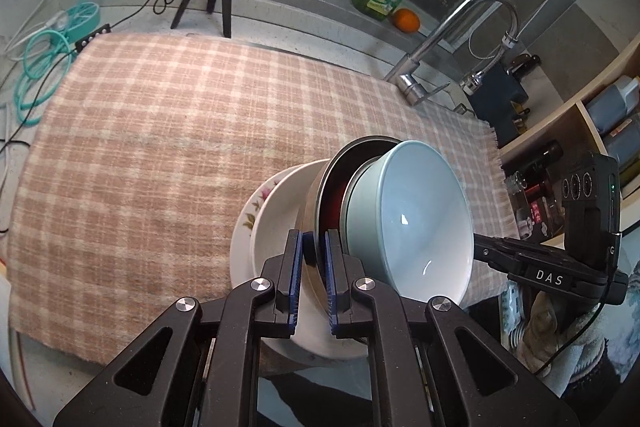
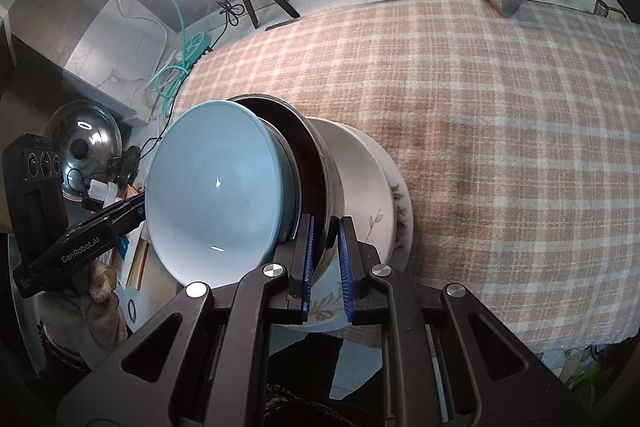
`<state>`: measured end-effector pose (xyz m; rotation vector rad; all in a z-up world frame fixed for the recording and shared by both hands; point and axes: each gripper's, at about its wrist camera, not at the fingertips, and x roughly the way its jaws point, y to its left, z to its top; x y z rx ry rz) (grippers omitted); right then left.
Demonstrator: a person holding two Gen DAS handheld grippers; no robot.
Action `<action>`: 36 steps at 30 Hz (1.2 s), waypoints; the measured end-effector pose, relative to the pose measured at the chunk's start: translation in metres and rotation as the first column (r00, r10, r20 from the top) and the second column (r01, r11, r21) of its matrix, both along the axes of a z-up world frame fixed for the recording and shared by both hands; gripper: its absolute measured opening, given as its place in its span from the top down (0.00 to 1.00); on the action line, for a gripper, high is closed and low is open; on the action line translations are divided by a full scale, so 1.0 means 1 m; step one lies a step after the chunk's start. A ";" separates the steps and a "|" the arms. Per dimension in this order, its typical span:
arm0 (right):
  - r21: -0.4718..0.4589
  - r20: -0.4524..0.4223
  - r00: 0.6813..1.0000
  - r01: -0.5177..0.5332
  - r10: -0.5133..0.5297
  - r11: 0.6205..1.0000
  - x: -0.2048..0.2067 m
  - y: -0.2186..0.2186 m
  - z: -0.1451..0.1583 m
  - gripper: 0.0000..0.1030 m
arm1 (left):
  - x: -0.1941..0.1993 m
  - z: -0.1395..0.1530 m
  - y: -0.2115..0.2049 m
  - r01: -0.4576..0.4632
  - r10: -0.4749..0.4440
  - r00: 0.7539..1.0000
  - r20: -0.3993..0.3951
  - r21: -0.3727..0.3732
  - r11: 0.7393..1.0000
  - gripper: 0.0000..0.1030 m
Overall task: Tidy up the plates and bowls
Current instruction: 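Lift the nested bowl stack and lower it onto the plate stack, then open both tools and withdraw them from the bowl stack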
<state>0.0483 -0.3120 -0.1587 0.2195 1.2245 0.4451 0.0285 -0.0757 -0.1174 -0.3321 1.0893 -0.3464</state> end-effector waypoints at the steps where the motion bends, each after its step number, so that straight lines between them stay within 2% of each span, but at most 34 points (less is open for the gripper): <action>1: 0.000 -0.003 1.000 -0.001 0.001 1.000 0.000 -0.001 -0.002 0.87 | 0.000 -0.001 -0.001 -0.002 0.002 1.000 -0.003 0.001 1.000 0.93; 20: -0.002 -0.020 0.999 -0.036 0.036 0.999 0.000 -0.005 -0.011 0.86 | -0.003 -0.012 -0.008 -0.036 0.036 0.999 -0.024 0.016 0.999 0.93; 23: -0.011 -0.013 0.999 -0.034 0.034 0.999 0.000 -0.006 -0.011 0.86 | -0.004 -0.010 -0.006 -0.049 0.049 0.999 -0.014 0.025 0.999 0.88; 24: -0.020 -0.008 0.999 -0.032 0.032 0.999 0.000 -0.006 -0.010 0.86 | -0.004 -0.009 -0.007 -0.055 0.055 0.998 -0.010 0.040 0.998 0.83; 26: -0.032 0.004 1.000 -0.024 0.024 0.999 -0.001 -0.008 -0.009 0.79 | -0.006 -0.008 -0.005 -0.067 0.067 0.998 -0.004 0.064 0.996 0.75; 28: -0.047 0.025 1.000 -0.014 0.015 0.999 -0.002 -0.012 -0.006 0.67 | -0.007 -0.007 -0.003 -0.068 0.068 0.998 0.001 0.066 0.996 0.70; 30: -0.039 0.046 0.999 -0.007 0.008 0.999 -0.004 -0.018 -0.002 0.51 | -0.010 -0.004 -0.001 -0.076 0.075 0.997 0.015 0.081 0.994 0.66; 31: -0.033 0.057 0.998 -0.002 0.003 0.999 -0.006 -0.021 0.001 0.47 | -0.012 -0.003 0.000 -0.079 0.078 0.997 0.022 0.087 0.993 0.64; 36: 0.028 0.086 0.996 0.001 -0.003 1.000 -0.011 -0.030 0.014 0.42 | -0.016 0.005 -0.004 -0.083 0.078 0.996 0.050 0.099 0.992 0.63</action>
